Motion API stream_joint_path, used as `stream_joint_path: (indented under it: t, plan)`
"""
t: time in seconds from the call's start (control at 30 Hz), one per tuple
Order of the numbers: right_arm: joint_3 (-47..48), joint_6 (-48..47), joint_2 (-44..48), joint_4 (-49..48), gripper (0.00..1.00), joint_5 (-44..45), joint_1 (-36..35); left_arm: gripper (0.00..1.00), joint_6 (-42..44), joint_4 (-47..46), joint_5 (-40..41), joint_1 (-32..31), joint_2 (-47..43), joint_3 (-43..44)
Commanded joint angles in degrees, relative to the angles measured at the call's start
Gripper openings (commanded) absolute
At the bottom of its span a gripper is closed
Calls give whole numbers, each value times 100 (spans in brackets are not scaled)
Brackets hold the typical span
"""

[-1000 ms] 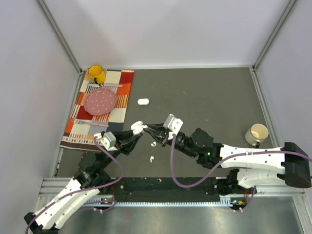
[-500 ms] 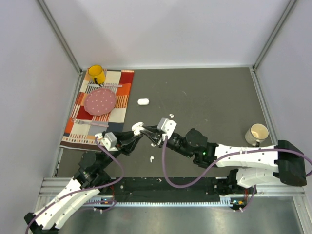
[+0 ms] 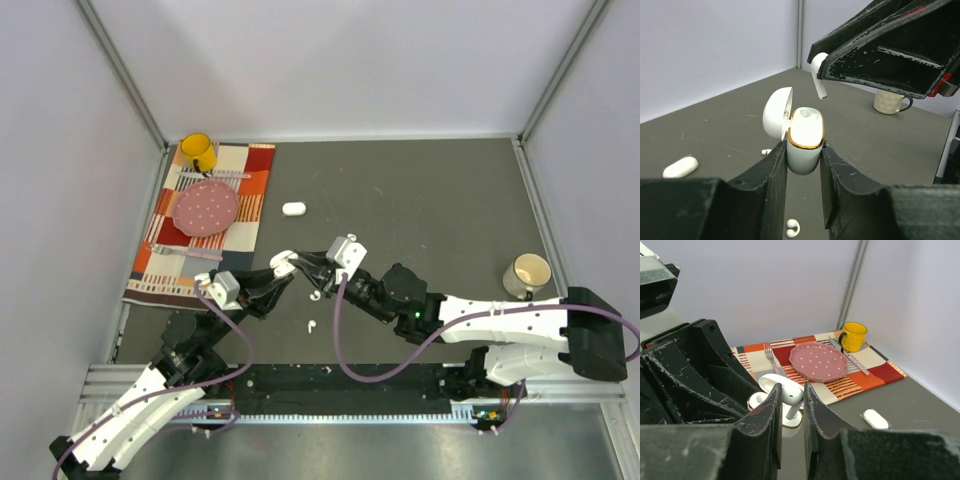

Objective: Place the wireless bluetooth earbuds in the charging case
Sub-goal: Place the earbud in the charging case.

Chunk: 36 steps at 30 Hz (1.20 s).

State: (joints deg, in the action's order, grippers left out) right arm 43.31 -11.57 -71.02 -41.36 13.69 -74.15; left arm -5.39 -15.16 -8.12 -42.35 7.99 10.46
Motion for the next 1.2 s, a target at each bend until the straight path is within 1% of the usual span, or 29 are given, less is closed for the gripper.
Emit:
stream_joint_path:
  t: [0.0, 0.57, 0.83, 1.17]
  plan:
    - [327, -29, -113, -372, 0, 134, -100, 0, 3, -198, -58, 25, -87, 211]
    - [257, -29, -307, -284, 0, 213, -100, 0, -41, -198, -14, 16, -272, 176]
    - [160, 41, -263, -205, 0, -7, -100, 0, -50, -198, 65, 25, -307, 176]
    - [151, 50, -245, -153, 0, -51, -100, 0, -59, -224, 91, 25, -298, 150]
